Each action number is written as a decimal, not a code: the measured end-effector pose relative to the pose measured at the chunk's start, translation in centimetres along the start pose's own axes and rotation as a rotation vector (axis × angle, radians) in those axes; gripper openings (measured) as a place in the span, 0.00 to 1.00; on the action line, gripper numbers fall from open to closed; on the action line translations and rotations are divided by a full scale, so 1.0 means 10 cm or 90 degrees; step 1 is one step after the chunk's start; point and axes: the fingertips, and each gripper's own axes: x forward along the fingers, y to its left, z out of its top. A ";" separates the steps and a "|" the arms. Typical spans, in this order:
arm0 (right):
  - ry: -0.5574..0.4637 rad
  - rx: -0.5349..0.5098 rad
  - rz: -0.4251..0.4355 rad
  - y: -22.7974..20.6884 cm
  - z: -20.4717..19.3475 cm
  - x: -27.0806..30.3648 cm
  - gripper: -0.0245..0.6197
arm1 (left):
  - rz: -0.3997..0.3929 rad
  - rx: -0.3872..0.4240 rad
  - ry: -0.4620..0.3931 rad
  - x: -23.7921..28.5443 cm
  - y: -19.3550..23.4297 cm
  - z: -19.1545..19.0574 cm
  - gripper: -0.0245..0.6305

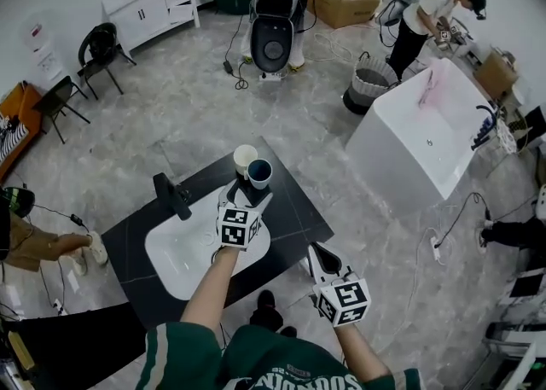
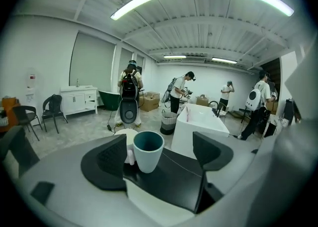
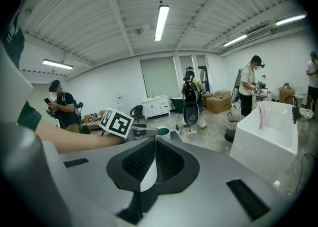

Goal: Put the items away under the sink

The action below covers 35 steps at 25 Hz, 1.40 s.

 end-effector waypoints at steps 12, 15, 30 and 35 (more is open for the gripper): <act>0.039 0.023 -0.041 -0.35 -0.17 0.16 0.10 | -0.018 0.033 0.083 0.82 0.26 -0.18 0.69; 0.042 0.029 -0.052 -0.42 -0.19 0.16 0.10 | -0.015 0.050 0.098 0.94 0.28 -0.24 0.69; 0.049 0.058 -0.092 -0.56 -0.35 -0.07 0.10 | -0.010 0.087 0.119 1.04 0.29 -0.41 0.61; 0.049 0.061 -0.093 -0.51 -0.40 -0.16 0.10 | -0.032 0.093 0.080 0.78 0.07 -0.05 0.61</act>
